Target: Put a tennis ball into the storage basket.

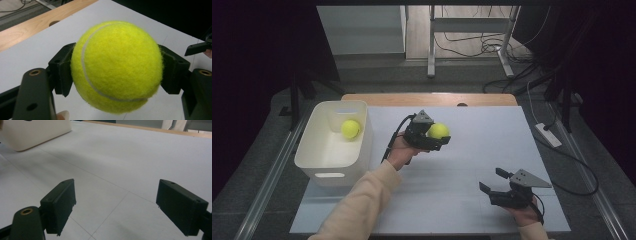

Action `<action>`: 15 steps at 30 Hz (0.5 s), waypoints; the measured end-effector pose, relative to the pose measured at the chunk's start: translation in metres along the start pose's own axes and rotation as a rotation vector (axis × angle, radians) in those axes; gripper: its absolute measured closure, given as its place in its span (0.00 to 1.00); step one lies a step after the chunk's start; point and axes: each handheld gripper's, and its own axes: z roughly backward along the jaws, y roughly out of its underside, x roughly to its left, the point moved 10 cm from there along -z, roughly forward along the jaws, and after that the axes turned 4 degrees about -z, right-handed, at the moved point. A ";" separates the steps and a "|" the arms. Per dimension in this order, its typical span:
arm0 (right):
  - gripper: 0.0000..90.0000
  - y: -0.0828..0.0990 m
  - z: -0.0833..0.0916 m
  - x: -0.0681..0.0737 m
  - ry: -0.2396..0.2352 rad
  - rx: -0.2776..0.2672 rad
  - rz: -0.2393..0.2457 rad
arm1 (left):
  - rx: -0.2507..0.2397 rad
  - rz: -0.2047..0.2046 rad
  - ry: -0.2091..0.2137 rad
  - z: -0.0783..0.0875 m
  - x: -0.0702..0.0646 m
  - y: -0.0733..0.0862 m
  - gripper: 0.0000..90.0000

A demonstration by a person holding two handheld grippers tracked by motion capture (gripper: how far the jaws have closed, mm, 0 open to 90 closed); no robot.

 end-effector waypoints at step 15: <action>0.18 0.000 0.000 0.000 0.004 0.002 0.002 | -0.026 0.007 -0.020 0.015 0.005 -0.002 0.30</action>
